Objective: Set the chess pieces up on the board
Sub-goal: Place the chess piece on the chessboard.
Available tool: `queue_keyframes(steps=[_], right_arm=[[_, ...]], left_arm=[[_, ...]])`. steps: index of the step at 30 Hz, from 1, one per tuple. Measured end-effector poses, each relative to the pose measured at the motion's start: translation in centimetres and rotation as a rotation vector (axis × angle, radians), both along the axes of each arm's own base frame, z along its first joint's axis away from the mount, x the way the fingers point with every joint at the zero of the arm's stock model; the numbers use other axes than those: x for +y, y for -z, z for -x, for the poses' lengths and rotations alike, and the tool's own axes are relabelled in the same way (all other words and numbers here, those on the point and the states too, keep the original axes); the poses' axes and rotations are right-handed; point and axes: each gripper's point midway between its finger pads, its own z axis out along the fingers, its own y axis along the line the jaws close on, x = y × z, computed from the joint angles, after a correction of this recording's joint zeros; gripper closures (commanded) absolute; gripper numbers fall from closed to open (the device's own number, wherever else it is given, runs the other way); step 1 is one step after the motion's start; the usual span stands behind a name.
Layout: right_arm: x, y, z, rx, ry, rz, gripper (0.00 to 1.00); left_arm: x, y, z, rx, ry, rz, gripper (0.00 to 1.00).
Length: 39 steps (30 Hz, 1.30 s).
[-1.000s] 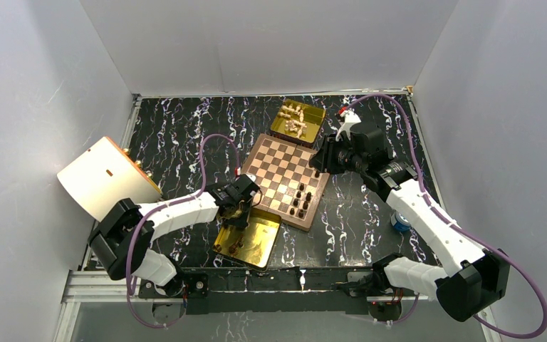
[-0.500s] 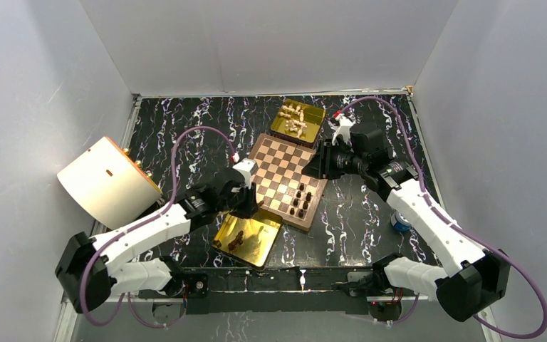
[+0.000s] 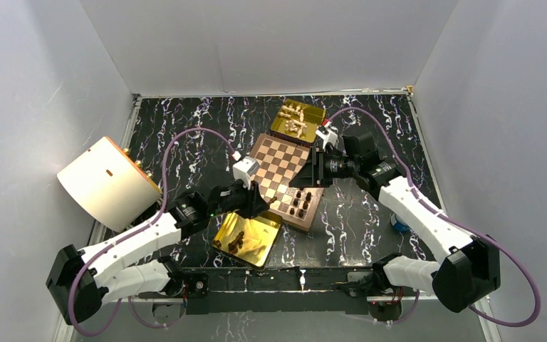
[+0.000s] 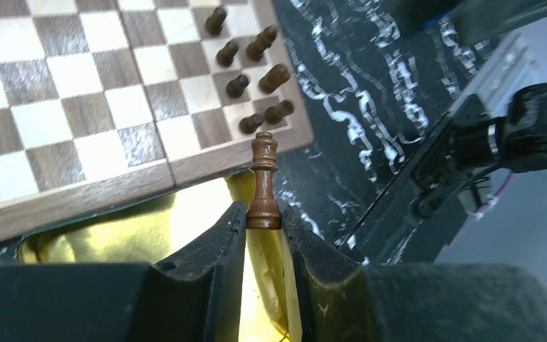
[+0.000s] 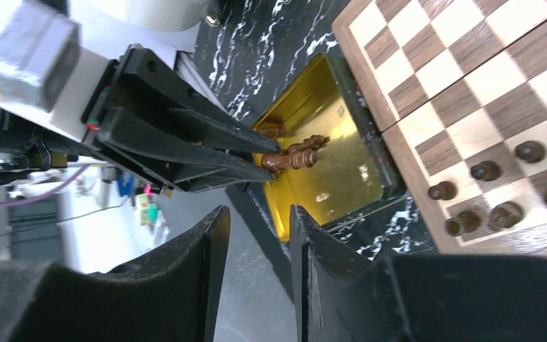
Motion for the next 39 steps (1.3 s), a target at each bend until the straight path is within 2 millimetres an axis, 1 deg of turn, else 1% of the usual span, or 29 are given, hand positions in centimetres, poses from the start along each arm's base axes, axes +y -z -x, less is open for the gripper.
queue_keyframes(steps=[5,9,12,15,22,28,29,34,35,36,39], right_arm=[[0.6,0.8,0.9,0.098,-0.015,-0.050,0.49],[1.2,0.5,1.0,0.138,-0.035,-0.088,0.47],[1.6,0.0,0.9,0.152,-0.048,-0.121,0.47],[1.9,-0.2,0.9,0.165,-0.062,-0.142,0.48],[2.5,1.0,1.2,0.217,-0.085,-0.144,0.54],[3.0,0.7,2.0,0.223,-0.125,-0.170,0.53],[3.1,0.7,2.1,0.221,-0.132,-0.173,0.55],[3.2,0.8,2.4,0.229,-0.147,-0.184,0.75],[3.2,0.9,2.4,0.231,-0.146,-0.186,0.79],[3.2,0.9,2.5,0.236,-0.147,-0.187,0.81],[3.2,0.9,2.5,0.236,-0.150,-0.191,0.86]], left_arm=[[-0.7,-2.6,0.4,-0.059,0.020,0.133,0.89],[-1.2,-4.7,0.8,-0.099,0.047,0.218,0.90],[-1.7,-5.7,1.0,-0.112,0.072,0.258,0.91],[-2.1,-6.2,1.3,-0.116,0.090,0.289,0.91],[-2.3,-6.6,1.4,-0.119,0.099,0.317,0.91],[-2.3,-6.6,1.4,-0.120,0.099,0.319,0.92],[-2.3,-6.6,1.4,-0.120,0.099,0.319,0.92],[-2.3,-6.6,1.4,-0.120,0.099,0.317,0.92],[-2.3,-6.5,1.4,-0.119,0.099,0.316,0.90],[-2.3,-6.5,1.4,-0.117,0.098,0.313,0.86],[-2.2,-6.2,1.4,-0.112,0.096,0.305,0.64]])
